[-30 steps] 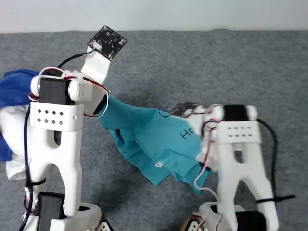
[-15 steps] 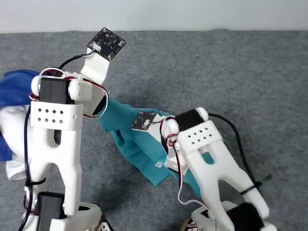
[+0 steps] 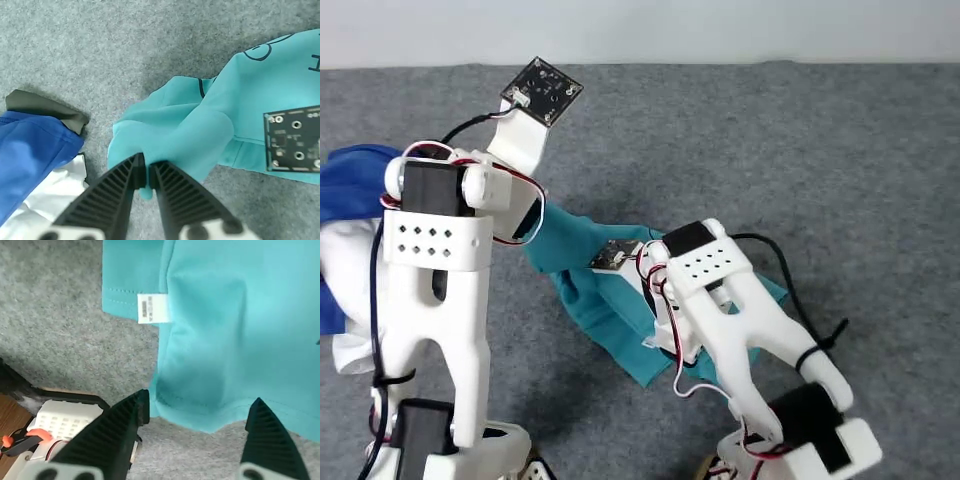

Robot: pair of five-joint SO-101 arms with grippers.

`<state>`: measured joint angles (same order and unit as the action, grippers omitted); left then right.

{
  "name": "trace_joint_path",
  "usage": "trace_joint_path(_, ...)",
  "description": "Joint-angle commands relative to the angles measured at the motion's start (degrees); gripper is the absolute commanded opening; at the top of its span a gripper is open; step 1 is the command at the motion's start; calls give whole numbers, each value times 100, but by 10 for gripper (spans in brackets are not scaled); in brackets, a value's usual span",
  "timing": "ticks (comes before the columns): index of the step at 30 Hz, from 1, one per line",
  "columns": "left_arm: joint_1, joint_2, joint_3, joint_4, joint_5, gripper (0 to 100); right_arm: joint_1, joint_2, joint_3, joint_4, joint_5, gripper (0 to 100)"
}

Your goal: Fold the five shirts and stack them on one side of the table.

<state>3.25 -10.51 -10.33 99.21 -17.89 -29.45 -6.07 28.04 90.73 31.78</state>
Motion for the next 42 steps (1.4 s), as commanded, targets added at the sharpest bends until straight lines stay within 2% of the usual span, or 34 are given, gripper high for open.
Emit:
trace_joint_path(1, -18, -185, 31, -132, 35, 5, -4, 171, 53, -251, -62, 314)
trace_joint_path(7, -18, -193, 84, -123, 35, 5, -4, 532, 18, -646, -62, 305)
trace_joint_path(14, -18, -193, 84, -123, 35, 5, 31, 734, 53, -681, 105, 102)
trace_joint_path(20, -18, -193, 84, -44, 35, 5, 470, 470, 18, -497, 158, 97)
trace_joint_path(23, -18, -193, 84, -44, 35, 5, 637, 215, 18, -400, 431, 94)
trace_joint_path(29, -18, -193, 84, -44, 35, 5, 752, -242, 18, -215, 668, 91)
trace_joint_path(33, -18, -193, 84, -44, 35, 5, 769, -576, 9, -163, 914, 39)
trace_joint_path(38, 18, -237, 57, -44, 35, 5, 1270, -1393, -26, -215, 1749, 10)
trace_joint_path(42, 26, -246, 40, -44, 26, 5, 1930, -1974, -448, -154, 2048, 10)
